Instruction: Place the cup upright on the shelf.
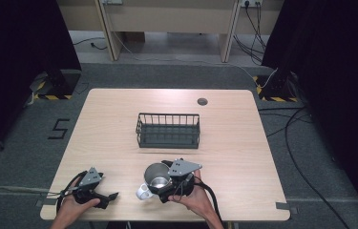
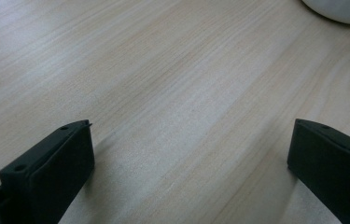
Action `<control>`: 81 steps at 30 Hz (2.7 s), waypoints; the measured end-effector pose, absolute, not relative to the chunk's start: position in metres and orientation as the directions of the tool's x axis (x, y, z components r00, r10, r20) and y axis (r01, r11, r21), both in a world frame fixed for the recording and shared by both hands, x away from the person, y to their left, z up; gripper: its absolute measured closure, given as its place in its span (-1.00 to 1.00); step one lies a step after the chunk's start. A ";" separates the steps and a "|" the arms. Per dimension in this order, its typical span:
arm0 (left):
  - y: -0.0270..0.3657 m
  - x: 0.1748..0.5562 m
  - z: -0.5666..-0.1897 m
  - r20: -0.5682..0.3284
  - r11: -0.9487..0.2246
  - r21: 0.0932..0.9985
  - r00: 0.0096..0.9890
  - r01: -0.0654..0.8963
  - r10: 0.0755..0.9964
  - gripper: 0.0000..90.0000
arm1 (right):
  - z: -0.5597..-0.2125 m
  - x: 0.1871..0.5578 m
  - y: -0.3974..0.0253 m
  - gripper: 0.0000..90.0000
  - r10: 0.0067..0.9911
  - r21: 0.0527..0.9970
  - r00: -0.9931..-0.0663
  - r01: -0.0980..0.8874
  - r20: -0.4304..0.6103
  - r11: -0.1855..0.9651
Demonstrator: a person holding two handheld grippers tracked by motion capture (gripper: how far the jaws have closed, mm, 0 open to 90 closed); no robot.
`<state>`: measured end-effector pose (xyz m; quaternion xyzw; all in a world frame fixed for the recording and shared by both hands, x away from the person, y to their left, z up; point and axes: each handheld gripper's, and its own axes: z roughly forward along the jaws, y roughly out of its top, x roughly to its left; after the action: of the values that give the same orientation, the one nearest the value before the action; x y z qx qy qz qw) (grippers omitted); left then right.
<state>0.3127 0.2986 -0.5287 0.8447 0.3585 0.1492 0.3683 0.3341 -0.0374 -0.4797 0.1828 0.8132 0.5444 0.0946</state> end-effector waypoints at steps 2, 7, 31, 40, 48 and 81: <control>0.299 0.313 -0.529 -0.012 -0.472 0.729 0.698 0.496 0.716 -1.00 | -0.479 0.330 -0.036 -0.88 0.435 0.920 -0.900 0.205 0.043 0.334; 0.299 0.313 -0.529 -0.012 -0.472 0.729 0.698 0.496 0.716 -1.00 | -0.481 0.314 -0.028 -0.88 0.579 0.923 -0.814 0.254 0.044 0.287; 0.299 0.313 -0.529 -0.012 -0.472 0.729 0.698 0.496 0.716 -1.00 | -0.476 0.335 -0.045 -0.89 0.367 0.927 -0.927 0.201 0.076 0.317; 0.299 0.313 -0.529 -0.012 -0.472 0.729 0.698 0.496 0.716 -1.00 | -0.484 0.339 -0.036 -0.89 0.346 0.928 -0.938 0.160 0.036 0.337; 0.299 0.313 -0.529 -0.012 -0.471 0.729 0.698 0.496 0.716 -1.00 | -0.484 0.314 -0.027 -0.88 0.555 0.930 -0.832 0.206 0.002 0.305; 0.299 0.313 -0.529 -0.012 -0.473 0.729 0.700 0.495 0.714 -1.00 | -0.488 0.342 -0.044 -0.90 0.297 0.956 -0.950 0.167 0.091 0.241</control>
<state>0.3126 0.2986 -0.5287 0.8452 0.3578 0.1486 0.3681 0.3422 -0.0441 -0.4882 0.1477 0.7860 0.5979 0.0544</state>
